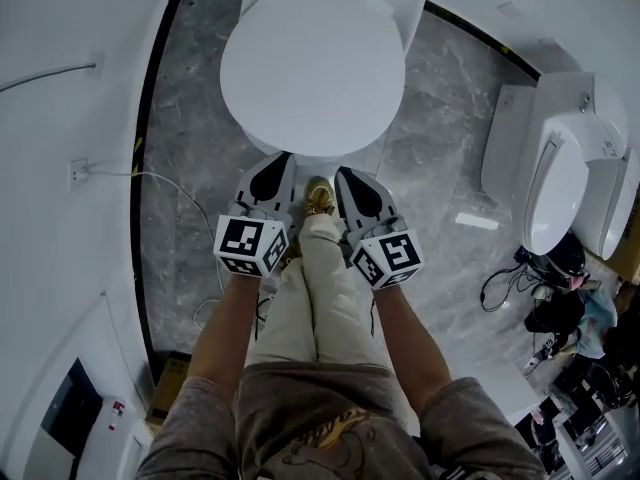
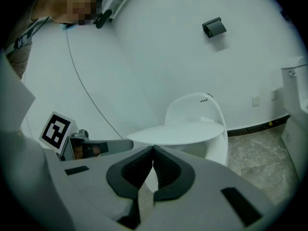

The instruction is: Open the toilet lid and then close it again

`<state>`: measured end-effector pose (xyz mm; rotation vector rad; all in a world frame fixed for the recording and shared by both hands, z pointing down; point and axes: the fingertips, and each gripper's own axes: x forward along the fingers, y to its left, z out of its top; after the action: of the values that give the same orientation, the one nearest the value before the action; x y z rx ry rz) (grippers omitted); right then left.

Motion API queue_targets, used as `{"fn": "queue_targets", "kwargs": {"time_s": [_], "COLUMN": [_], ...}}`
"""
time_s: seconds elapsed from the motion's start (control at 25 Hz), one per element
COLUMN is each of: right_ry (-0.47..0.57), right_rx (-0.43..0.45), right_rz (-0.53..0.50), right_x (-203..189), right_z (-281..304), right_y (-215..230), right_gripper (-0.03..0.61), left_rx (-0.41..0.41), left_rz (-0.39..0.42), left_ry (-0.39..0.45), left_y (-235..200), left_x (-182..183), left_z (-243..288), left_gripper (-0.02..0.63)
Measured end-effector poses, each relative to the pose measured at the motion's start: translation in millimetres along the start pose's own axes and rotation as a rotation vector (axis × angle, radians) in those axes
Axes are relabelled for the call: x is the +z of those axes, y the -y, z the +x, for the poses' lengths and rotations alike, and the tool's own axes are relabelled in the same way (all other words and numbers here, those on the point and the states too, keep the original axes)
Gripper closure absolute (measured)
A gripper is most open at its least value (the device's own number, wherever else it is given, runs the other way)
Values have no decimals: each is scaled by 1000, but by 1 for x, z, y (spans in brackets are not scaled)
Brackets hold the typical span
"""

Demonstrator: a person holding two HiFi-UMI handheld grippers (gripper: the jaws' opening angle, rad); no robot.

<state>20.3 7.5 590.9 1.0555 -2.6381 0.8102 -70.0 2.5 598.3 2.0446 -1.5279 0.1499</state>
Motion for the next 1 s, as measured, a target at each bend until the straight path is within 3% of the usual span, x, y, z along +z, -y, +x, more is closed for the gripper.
{"fn": "queue_targets", "kwargs": {"time_s": [0.44, 0.68, 1.0], "right_ry": [30, 42, 78], "right_rx": [-22, -35, -102], "right_rz": [-9, 0, 26], "right_x": [112, 162, 214], "right_z": [-15, -12, 8], "right_y": [11, 30, 55], "right_gripper": [552, 552, 552], "left_rx": [9, 21, -20], "left_rz": [45, 52, 84], "left_ry": [54, 95, 88], "left_y": [27, 30, 27], "left_x": [140, 218, 292], "left_z": [30, 73, 136], "left_gripper": [606, 606, 606]}}
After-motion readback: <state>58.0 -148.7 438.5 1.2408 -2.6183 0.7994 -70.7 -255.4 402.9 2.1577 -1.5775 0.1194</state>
